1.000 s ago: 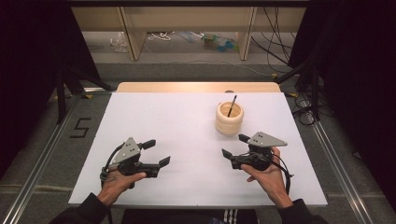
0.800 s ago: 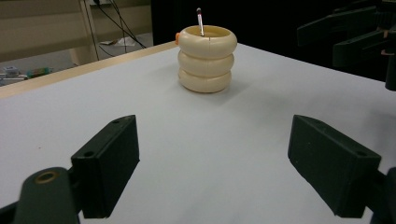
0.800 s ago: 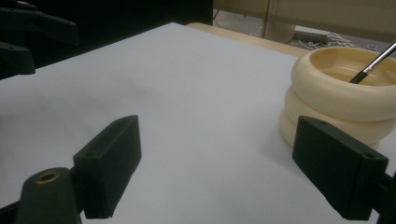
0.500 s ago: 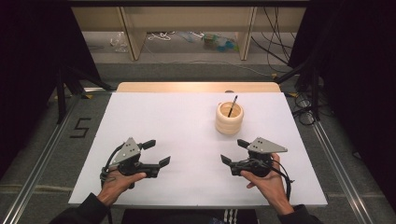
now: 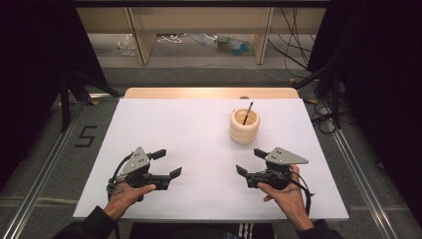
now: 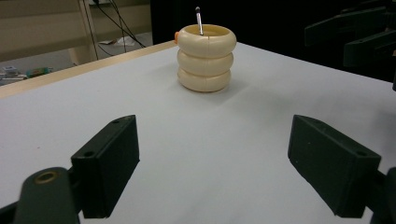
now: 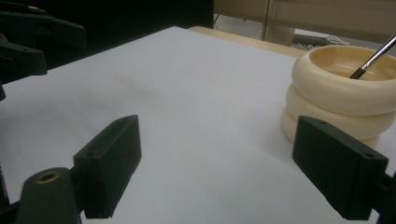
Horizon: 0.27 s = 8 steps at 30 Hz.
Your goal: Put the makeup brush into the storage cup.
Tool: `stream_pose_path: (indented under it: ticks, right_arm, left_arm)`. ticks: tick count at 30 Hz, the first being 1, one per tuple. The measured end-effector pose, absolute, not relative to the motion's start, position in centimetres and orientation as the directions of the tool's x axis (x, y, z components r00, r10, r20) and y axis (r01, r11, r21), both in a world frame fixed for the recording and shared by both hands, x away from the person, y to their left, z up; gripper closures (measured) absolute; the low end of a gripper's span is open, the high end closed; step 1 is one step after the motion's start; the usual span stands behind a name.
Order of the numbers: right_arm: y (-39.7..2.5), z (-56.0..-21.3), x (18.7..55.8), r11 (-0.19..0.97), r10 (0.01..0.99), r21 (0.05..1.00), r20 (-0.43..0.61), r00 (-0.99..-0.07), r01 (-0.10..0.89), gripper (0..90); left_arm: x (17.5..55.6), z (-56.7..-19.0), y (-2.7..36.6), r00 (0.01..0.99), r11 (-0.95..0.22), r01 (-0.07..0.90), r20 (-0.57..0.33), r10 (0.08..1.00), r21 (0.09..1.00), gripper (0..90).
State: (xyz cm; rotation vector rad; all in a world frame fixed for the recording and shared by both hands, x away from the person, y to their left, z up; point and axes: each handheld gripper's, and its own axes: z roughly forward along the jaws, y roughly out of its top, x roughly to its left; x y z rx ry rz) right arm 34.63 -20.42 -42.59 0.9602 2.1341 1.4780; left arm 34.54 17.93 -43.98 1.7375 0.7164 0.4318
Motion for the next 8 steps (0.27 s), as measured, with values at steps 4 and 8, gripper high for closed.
stream_pose_path:
  ticks: [4,8]
  right_arm:
    - [-20.44,-42.65,34.69,0.208,0.71,0.925,0.082,-0.7,0.319,16.3]
    - [-20.59,-42.64,34.8,0.225,0.715,0.925,0.056,-0.697,0.306,16.3]
  left_arm:
    - [34.5,-44.01,17.89,0.743,-0.159,0.25,-0.084,0.664,0.955,16.2]
    - [34.58,-43.99,17.94,0.746,-0.169,0.241,-0.071,0.662,0.956,16.1]
